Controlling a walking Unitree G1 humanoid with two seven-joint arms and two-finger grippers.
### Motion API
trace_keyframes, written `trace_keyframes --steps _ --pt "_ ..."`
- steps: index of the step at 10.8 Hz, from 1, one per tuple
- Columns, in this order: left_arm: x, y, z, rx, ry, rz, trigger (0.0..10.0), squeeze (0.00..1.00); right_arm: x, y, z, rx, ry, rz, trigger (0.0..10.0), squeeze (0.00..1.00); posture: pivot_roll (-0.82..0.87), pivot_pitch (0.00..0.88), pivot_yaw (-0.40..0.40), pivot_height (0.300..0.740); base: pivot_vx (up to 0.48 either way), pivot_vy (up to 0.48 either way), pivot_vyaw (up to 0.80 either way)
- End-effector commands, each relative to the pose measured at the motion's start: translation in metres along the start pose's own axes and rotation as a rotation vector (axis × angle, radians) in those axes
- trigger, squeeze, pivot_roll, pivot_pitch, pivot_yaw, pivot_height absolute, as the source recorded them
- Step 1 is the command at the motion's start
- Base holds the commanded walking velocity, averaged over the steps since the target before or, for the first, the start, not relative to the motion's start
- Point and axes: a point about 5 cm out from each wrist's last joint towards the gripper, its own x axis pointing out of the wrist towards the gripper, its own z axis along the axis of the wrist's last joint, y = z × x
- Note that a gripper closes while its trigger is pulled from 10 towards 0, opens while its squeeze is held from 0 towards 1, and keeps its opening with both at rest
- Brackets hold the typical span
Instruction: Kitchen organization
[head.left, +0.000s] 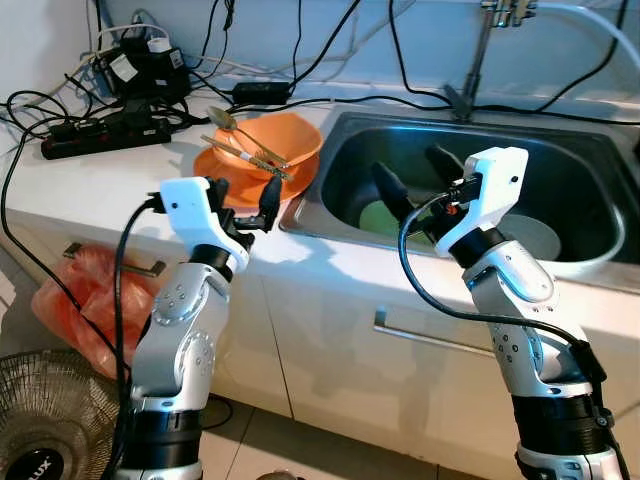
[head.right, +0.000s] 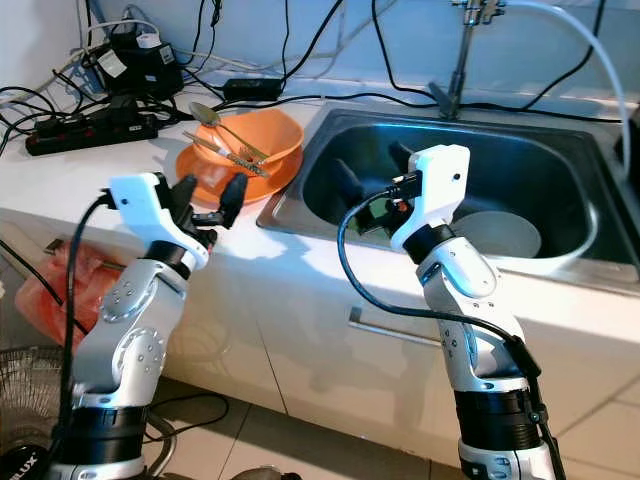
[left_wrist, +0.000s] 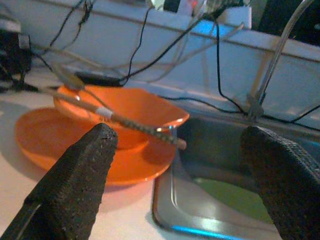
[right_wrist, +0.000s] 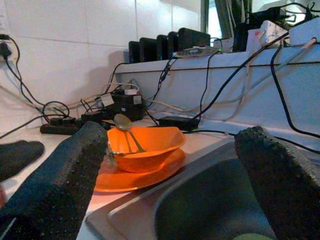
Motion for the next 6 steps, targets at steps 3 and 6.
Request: trace_keyframes --steps 3,6 --pt "0.009 0.005 -0.001 -0.053 0.027 0.015 10.0 0.0 -0.001 0.005 0.001 0.011 0.003 0.024 10.0 0.0 0.09 0.058 0.089 0.74 0.0 0.0 0.0" --pt "0.026 0.02 0.0 -0.193 0.037 0.052 10.0 0.0 -0.005 0.016 0.002 0.027 0.023 0.111 10.0 0.0 0.07 0.068 0.091 0.74 0.0 0.0 0.0"
